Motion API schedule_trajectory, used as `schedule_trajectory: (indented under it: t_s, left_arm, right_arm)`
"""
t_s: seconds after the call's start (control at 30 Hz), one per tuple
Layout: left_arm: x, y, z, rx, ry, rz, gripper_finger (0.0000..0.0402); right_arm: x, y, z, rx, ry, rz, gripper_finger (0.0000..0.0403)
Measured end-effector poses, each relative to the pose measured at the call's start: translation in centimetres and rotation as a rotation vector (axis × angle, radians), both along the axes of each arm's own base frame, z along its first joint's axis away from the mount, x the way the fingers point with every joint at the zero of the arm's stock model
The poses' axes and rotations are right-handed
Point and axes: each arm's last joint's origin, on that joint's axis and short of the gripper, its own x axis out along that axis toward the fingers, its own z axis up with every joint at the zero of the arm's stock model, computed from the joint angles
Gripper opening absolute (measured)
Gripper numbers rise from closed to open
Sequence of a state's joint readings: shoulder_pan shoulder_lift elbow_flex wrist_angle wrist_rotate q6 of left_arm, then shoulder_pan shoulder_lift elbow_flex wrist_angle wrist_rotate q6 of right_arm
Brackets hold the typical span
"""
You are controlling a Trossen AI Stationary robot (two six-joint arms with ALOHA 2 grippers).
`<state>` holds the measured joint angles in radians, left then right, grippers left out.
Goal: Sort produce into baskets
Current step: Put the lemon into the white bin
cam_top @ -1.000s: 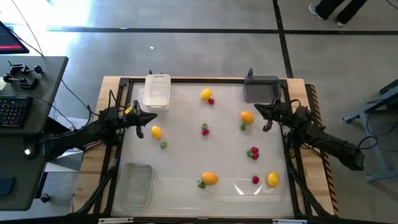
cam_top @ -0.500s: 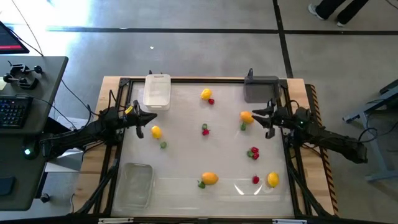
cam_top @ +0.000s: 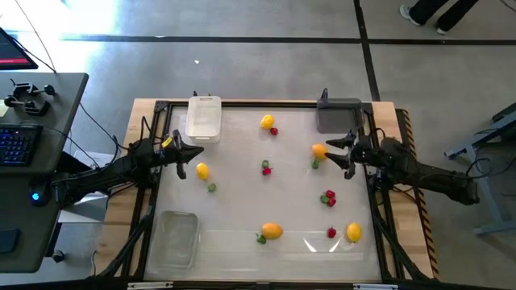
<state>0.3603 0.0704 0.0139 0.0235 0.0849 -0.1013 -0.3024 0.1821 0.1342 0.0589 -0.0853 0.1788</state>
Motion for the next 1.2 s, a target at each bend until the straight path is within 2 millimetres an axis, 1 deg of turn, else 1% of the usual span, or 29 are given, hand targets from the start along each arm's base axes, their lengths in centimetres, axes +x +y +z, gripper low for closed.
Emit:
schedule_trajectory:
  t_s: [0.17,0.27,0.37,0.43,0.57,0.73,0.83,0.97,1.1,1.2]
  left_arm:
    - [0.0,0.0,0.0,0.0,0.0,0.001,0.0]
    - [0.0,0.0,0.0,0.0,0.0,0.0,0.0]
    - [0.0,0.0,0.0,0.0,0.0,0.0,0.0]
    - [0.0,0.0,0.0,0.0,0.0,0.001,0.0]
    - [0.0,0.0,0.0,0.0,0.0,0.0,0.0]
    - [0.0,0.0,0.0,0.0,0.0,0.001,0.0]
    - [0.0,0.0,0.0,0.0,0.0,0.0,0.0]
    - [0.0,0.0,0.0,0.0,0.0,0.0,0.0]
    - [0.0,0.0,0.0,0.0,0.0,0.0,0.0]
    - [0.0,0.0,0.0,0.0,0.0,0.0,0.0]
  right_arm:
    - [0.9,-0.6,-0.7,0.116,0.181,-0.131,0.0246]
    - [1.7,-1.0,-1.1,0.19,0.299,-0.174,0.0252]
    - [2.3,-1.2,-0.8,0.268,0.455,-0.203,0.0257]
    - [2.7,-1.4,-0.1,0.286,0.547,-0.257,0.026]
    - [3.7,-2.0,1.5,0.238,0.686,-0.312,0.0269]
    - [5.4,-2.6,3.9,0.188,0.747,-0.308,0.0285]
    - [6.3,-2.9,4.9,0.16,0.794,-0.325,0.0293]
    - [7.3,-3.3,6.1,0.136,0.868,-0.331,0.0296]
    - [8.5,-3.6,7.3,0.152,0.924,-0.311,0.0296]
    - [9.4,-3.8,7.9,0.167,0.988,-0.296,0.0296]
